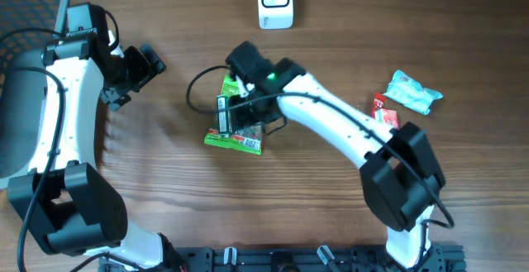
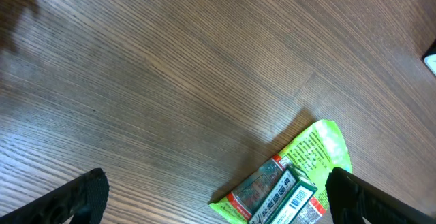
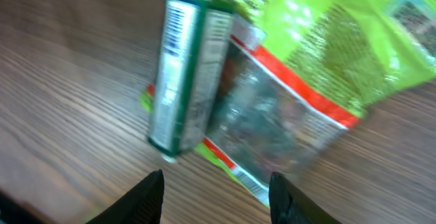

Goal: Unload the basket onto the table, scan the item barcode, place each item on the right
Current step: 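Reach the right gripper to the green AXE oil box by the snack bag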

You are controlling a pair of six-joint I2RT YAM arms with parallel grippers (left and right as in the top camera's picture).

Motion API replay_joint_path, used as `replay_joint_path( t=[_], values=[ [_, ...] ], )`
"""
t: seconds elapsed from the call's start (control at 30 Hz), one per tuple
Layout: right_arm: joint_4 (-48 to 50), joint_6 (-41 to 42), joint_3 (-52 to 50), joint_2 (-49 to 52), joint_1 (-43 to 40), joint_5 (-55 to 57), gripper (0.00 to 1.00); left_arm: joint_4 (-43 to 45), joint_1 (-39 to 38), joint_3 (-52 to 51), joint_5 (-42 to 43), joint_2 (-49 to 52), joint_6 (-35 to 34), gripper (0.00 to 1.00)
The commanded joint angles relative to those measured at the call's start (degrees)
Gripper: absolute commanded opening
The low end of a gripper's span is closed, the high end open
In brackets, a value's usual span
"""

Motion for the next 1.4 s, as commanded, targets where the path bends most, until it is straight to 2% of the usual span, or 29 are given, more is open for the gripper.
replay_joint_path(
  t=[0.0,0.07,0.2,0.57,0.8,1.03,1.27,1.37],
  values=[
    [3.4,5.0,0.0,0.5,4.3,10.9,0.50,0.0,0.1,-0.2,0.5,0.5,0.5,1.00],
    [6.6,5.0,0.0,0.5,9.6,25.5,0.47,0.0,0.1,-0.2,0.5,0.5,0.5,1.00],
    [9.4,5.0,-0.1,1.0,13.2,35.2,0.56,0.0,0.1,-0.2,0.5,0.5,0.5,1.00],
    [12.0,4.8,-0.1,7.8,13.8,32.5,0.58,0.0,0.1,-0.2,0.5,0.5,0.5,1.00],
    [11.8,4.9,-0.2,8.1,13.7,31.9,0.49,0.0,0.1,-0.2,0.5,0.5,0.5,1.00],
    [12.4,5.1,-0.2,9.6,13.7,30.2,0.47,0.0,0.1,-0.2,0.5,0.5,0.5,1.00],
    [12.4,5.0,-0.2,10.7,13.6,30.2,0.29,0.0,0.1,-0.2,0.5,0.5,0.5,1.00],
    [11.2,4.8,0.0,9.8,12.9,30.9,0.17,0.0,0.1,-0.2,0.5,0.5,0.5,1.00]
  ],
)
